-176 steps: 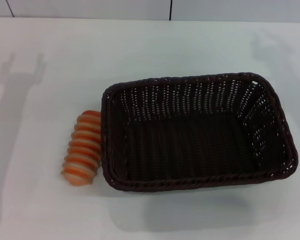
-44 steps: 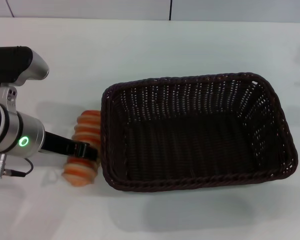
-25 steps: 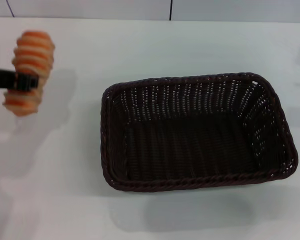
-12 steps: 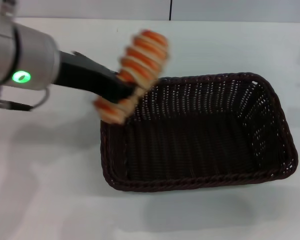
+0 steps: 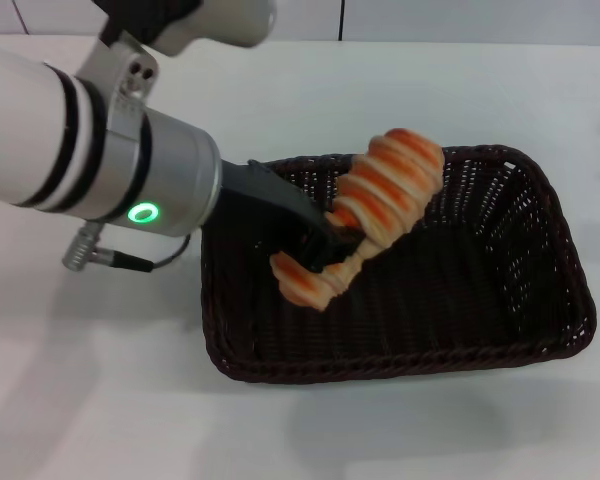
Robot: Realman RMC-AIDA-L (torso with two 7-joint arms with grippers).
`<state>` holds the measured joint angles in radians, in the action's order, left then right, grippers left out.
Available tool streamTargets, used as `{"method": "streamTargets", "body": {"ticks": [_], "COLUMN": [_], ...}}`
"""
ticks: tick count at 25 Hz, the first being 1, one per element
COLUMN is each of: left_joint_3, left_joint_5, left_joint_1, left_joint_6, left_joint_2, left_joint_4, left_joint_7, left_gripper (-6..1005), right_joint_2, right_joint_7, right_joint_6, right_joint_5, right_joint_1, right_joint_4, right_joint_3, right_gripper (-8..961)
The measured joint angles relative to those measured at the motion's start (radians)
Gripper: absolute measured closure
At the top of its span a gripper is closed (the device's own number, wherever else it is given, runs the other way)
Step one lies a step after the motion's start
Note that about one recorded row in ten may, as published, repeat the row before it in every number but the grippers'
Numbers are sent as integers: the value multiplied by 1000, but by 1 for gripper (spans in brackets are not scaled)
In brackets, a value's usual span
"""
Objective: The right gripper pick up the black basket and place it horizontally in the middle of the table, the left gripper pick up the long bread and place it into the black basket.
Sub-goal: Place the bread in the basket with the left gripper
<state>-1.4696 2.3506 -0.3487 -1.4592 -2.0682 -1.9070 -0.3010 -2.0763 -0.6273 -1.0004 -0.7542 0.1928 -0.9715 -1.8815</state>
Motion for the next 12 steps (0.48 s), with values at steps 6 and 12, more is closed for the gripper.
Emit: {"method": "streamTargets", "body": {"ticks": [6,12], "left_joint_3": [54,63], "left_joint_5": [-9,-10], "left_joint_1": [-17,-33], "left_joint_6": [39,47], "left_joint_2": [0,2], "left_joint_4": [74,107], "left_joint_7": [0,-1], "left_gripper": [748,632], "right_joint_2": [1,0], "right_joint_7": [0,0], "right_joint_6": [-10,-10], "right_joint_5": [1,1], "right_joint_1": [-3,-5], "right_joint_4": [2,5], "right_joint_3": [-1,-1], "right_gripper": [678,678]}}
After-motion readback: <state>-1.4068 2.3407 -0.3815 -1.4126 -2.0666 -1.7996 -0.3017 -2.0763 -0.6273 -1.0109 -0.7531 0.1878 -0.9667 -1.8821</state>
